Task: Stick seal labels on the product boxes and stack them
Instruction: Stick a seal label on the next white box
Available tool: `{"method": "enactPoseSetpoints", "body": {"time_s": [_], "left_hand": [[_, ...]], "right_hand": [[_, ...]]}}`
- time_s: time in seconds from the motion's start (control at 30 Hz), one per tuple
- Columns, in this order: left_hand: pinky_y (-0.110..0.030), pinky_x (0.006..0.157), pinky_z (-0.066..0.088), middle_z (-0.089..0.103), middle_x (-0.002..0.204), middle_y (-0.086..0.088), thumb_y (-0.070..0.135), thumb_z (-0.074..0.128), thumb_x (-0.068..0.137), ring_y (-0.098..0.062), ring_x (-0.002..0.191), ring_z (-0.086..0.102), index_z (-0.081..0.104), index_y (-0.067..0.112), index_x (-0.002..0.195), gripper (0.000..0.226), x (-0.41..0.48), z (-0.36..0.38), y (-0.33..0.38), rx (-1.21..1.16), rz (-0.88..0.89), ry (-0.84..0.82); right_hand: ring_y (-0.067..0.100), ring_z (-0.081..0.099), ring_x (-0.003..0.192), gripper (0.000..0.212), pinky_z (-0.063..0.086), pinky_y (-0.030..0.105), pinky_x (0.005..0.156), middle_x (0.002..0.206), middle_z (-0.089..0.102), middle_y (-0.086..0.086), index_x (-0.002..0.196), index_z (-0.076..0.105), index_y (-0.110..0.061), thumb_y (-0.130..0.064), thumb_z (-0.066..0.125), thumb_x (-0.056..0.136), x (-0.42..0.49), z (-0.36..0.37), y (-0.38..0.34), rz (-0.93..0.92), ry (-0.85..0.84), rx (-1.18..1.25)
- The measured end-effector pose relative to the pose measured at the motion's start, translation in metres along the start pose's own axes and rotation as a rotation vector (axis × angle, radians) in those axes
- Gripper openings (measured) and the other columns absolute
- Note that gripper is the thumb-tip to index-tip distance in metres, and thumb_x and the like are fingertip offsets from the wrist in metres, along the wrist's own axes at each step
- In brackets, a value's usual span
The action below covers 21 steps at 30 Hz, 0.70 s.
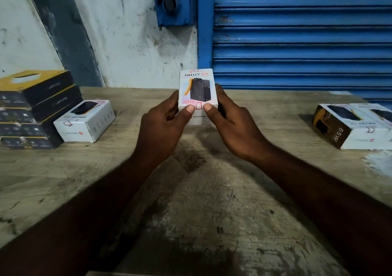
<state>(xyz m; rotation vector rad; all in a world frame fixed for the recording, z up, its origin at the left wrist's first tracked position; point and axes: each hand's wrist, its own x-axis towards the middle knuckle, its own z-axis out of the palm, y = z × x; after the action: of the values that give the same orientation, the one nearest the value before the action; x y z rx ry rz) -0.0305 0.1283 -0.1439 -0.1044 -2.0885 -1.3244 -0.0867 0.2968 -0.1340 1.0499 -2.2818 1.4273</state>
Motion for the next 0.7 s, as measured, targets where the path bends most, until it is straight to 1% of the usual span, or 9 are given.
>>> {"method": "enactPoseSetpoints", "body": {"time_s": [0.1, 0.2, 0.27, 0.33, 0.4, 0.47, 0.53, 0.57, 0.7], "left_hand": [[-0.045, 0.091, 0.058, 0.073, 0.099, 0.02, 0.048, 0.058, 0.092, 0.0, 0.101, 0.069, 0.057, 0.048, 0.134, 0.042, -0.001, 0.001, -0.002, 0.033, 0.013, -0.009], [-0.043, 0.09, 0.059, 0.074, 0.101, 0.021, 0.043, 0.058, 0.094, 0.003, 0.1, 0.068, 0.054, 0.053, 0.13, 0.038, -0.002, 0.002, -0.003, 0.059, 0.023, -0.006], [-0.043, 0.088, 0.059, 0.073, 0.099, 0.026, 0.043, 0.058, 0.095, 0.004, 0.099, 0.068, 0.054, 0.056, 0.127, 0.035, -0.002, 0.001, -0.003, 0.078, 0.029, -0.002], [-0.042, 0.088, 0.06, 0.073, 0.097, 0.024, 0.041, 0.058, 0.096, 0.004, 0.098, 0.068, 0.055, 0.053, 0.129, 0.035, -0.002, 0.0, -0.005, 0.094, 0.038, 0.002], [-0.041, 0.087, 0.06, 0.073, 0.099, 0.021, 0.039, 0.058, 0.097, 0.005, 0.097, 0.068, 0.057, 0.048, 0.131, 0.036, -0.002, -0.001, -0.006, 0.105, 0.048, 0.003], [-0.033, 0.087, 0.059, 0.075, 0.103, 0.017, 0.04, 0.059, 0.098, 0.006, 0.094, 0.068, 0.061, 0.041, 0.133, 0.035, -0.002, -0.001, -0.006, 0.141, 0.06, -0.004], [-0.015, 0.085, 0.053, 0.075, 0.107, 0.016, 0.039, 0.062, 0.097, 0.009, 0.092, 0.067, 0.062, 0.035, 0.135, 0.038, -0.002, -0.001, -0.005, 0.186, 0.067, -0.002], [-0.011, 0.085, 0.05, 0.073, 0.108, 0.018, 0.041, 0.064, 0.096, 0.009, 0.094, 0.067, 0.062, 0.034, 0.135, 0.04, -0.002, -0.002, -0.005, 0.198, 0.071, 0.005], [-0.008, 0.082, 0.049, 0.07, 0.107, 0.023, 0.045, 0.066, 0.093, 0.009, 0.093, 0.067, 0.062, 0.033, 0.135, 0.044, -0.003, -0.002, -0.002, 0.213, 0.073, 0.05]], "right_hand": [[-0.018, 0.056, 0.075, 0.048, 0.037, 0.001, 0.071, 0.1, 0.066, -0.021, 0.151, 0.043, -0.026, -0.033, 0.053, 0.105, -0.001, -0.001, -0.003, -0.037, 0.009, -0.045], [-0.018, 0.057, 0.074, 0.048, 0.037, 0.001, 0.07, 0.099, 0.067, -0.019, 0.149, 0.046, -0.025, -0.036, 0.055, 0.103, 0.0, -0.002, -0.002, -0.054, 0.03, -0.082], [-0.019, 0.057, 0.074, 0.048, 0.037, 0.001, 0.069, 0.089, 0.065, -0.024, 0.149, 0.046, -0.023, -0.036, 0.055, 0.103, 0.0, -0.002, 0.0, -0.057, 0.019, -0.107], [-0.019, 0.056, 0.071, 0.048, 0.036, 0.001, 0.066, 0.076, 0.056, -0.027, 0.149, 0.044, -0.02, -0.034, 0.054, 0.104, 0.001, -0.003, 0.003, -0.061, -0.002, -0.138], [-0.018, 0.054, 0.067, 0.051, 0.034, 0.002, 0.063, 0.071, 0.051, -0.027, 0.152, 0.04, -0.017, -0.033, 0.053, 0.104, 0.003, -0.004, 0.006, -0.065, -0.026, -0.184], [-0.017, 0.053, 0.065, 0.055, 0.034, 0.003, 0.061, 0.07, 0.05, -0.025, 0.154, 0.035, -0.016, -0.032, 0.051, 0.105, 0.004, -0.004, 0.008, -0.066, -0.05, -0.218], [-0.012, 0.055, 0.064, 0.057, 0.035, 0.005, 0.06, 0.072, 0.053, -0.021, 0.156, 0.03, -0.016, -0.032, 0.05, 0.105, 0.004, -0.003, 0.008, -0.069, -0.076, -0.231], [-0.01, 0.055, 0.064, 0.058, 0.035, 0.006, 0.06, 0.074, 0.055, -0.02, 0.157, 0.028, -0.017, -0.031, 0.05, 0.105, 0.004, -0.003, 0.009, -0.074, -0.09, -0.229], [-0.007, 0.058, 0.065, 0.062, 0.037, 0.007, 0.059, 0.069, 0.058, -0.027, 0.158, 0.024, -0.021, -0.022, 0.053, 0.103, 0.0, -0.003, 0.005, -0.075, -0.129, -0.183]]}}
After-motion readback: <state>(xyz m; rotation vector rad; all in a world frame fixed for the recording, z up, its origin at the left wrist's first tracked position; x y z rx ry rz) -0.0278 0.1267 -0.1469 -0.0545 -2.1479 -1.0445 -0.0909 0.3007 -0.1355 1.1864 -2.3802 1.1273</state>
